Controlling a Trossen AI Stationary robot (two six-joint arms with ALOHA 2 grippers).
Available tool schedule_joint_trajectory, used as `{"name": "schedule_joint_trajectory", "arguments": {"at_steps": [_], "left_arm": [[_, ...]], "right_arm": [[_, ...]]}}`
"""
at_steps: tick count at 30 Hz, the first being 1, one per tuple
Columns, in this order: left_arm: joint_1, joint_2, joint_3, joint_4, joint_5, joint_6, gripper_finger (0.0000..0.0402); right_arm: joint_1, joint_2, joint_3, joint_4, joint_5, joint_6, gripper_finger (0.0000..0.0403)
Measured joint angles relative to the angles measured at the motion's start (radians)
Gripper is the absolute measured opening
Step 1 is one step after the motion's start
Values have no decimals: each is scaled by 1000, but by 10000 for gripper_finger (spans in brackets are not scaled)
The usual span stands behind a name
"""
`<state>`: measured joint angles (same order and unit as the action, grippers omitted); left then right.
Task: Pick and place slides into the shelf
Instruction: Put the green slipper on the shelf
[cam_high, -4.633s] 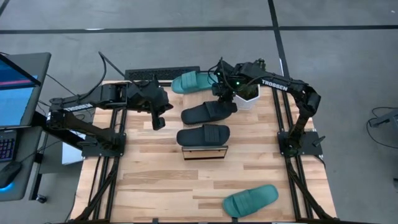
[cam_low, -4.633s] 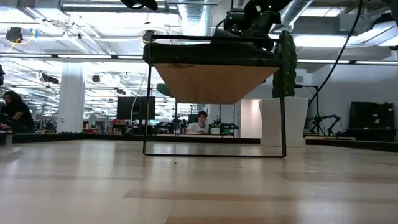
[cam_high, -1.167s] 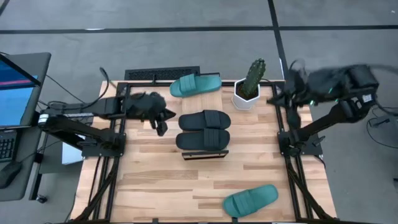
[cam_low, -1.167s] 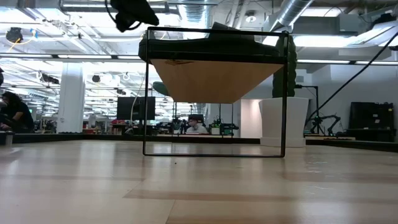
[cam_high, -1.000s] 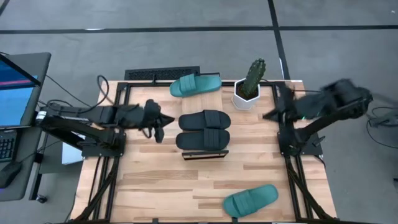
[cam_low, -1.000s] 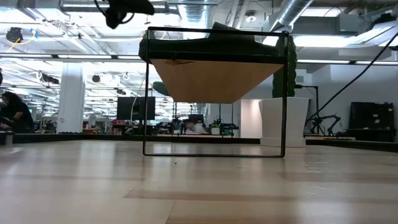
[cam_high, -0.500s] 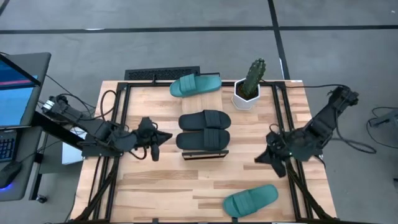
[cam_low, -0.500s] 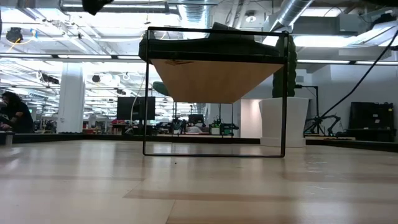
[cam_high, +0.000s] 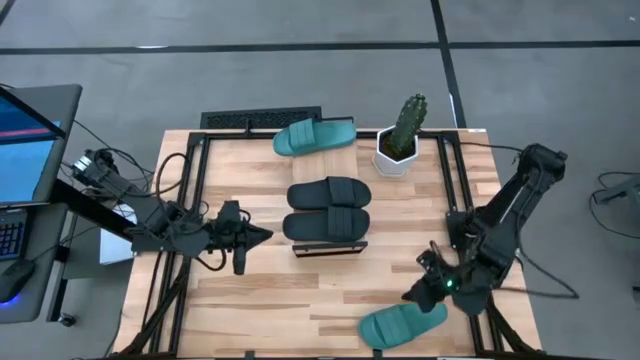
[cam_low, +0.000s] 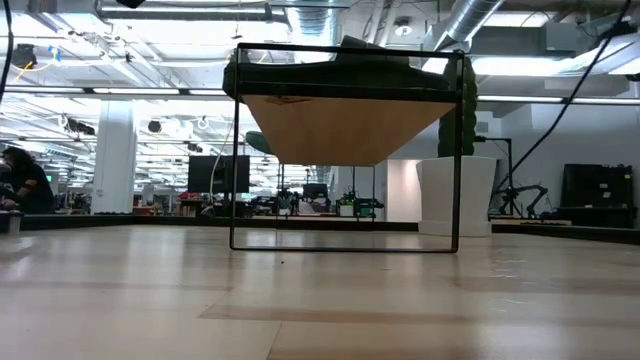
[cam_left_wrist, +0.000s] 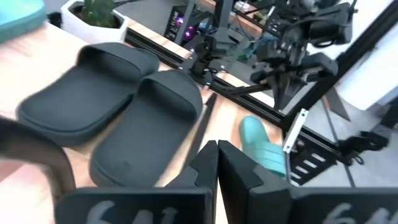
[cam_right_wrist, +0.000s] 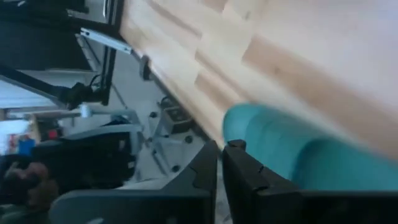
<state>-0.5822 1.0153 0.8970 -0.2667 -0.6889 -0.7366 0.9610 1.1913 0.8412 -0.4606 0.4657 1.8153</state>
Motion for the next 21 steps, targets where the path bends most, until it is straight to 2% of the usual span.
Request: {"name": "schedule_joint_trajectory", "arguments": {"at_steps": [8,15,21], "left_arm": [[-59,0,0,0,3,-2,0],[-91,0,0,-1,2,-9,0],[-108,0,0,-2,2,-11,0]], "right_arm": [[30,186,-1,211,-100,94,86],[32,296,-1,276,-173,155,151],[26,320,-1,261,-207,184,198]]}}
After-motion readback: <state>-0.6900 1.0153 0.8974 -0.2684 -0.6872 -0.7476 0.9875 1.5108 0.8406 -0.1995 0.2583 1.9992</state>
